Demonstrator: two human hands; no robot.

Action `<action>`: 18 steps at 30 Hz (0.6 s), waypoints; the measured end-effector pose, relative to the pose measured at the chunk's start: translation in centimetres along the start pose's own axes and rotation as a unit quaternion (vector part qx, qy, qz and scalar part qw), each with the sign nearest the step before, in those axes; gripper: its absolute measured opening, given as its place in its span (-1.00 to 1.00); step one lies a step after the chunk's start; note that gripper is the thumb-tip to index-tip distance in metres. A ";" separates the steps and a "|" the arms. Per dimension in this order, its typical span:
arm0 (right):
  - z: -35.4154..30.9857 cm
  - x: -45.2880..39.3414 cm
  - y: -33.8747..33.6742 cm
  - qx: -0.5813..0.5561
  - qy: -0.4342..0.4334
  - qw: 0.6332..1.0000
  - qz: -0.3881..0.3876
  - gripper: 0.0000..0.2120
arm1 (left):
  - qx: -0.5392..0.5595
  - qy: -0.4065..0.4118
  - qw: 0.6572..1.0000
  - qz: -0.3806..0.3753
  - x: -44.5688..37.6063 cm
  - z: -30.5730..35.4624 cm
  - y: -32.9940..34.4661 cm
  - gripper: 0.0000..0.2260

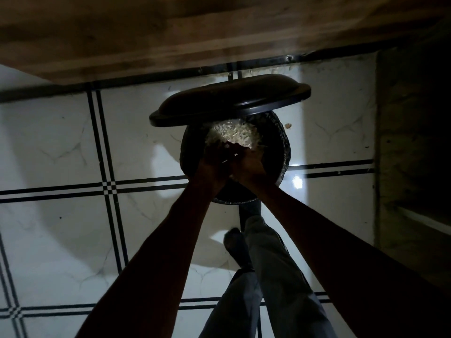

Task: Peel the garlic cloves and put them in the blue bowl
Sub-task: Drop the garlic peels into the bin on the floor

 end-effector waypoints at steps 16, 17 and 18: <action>-1.4 19.1 -10.2 -0.247 0.013 0.953 0.177 -0.69 | -0.204 -0.003 0.979 -0.027 12.9 1.9 11.4 -0.77; -1.3 23.0 -11.6 -0.279 0.002 0.936 0.215 -0.72 | -0.240 0.006 0.970 -0.031 15.2 2.1 13.4 -0.80; -1.4 27.1 -13.2 -0.305 -0.006 0.919 0.249 -0.73 | -0.274 0.018 0.961 -0.038 17.4 2.2 15.7 -0.83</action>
Point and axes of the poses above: each hand's wrist, its own x-axis away from the middle knuckle, its own y-axis out of the palm, z = x × y, the point moved 10 cm from there along -x, towards the middle knuckle, and after that the axes turned 15 degrees about -z, right-handed, at the moved point
